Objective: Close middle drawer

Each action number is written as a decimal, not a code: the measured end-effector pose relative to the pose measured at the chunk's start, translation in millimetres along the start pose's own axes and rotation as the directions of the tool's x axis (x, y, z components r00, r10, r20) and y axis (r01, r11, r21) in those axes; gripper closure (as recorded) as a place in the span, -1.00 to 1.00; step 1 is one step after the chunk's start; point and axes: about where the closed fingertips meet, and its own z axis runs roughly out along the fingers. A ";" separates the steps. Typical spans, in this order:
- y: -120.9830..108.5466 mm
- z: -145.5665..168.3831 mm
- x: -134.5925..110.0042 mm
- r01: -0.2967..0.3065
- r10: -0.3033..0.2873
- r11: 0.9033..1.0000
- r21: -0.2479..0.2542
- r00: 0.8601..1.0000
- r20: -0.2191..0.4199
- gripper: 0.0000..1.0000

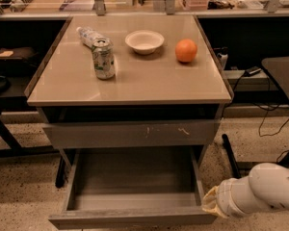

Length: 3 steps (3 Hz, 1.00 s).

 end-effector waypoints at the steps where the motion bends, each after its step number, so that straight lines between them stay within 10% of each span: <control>1: -5.4 37.2 26.7 -0.003 0.002 1.000 0.028 1.000 0.006 1.00; 3: 4.5 62.7 21.6 0.003 -0.003 1.000 -0.022 1.000 0.018 1.00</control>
Offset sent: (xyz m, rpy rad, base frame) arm 0.0039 -0.0086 -0.0341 0.0011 -0.0196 -0.0091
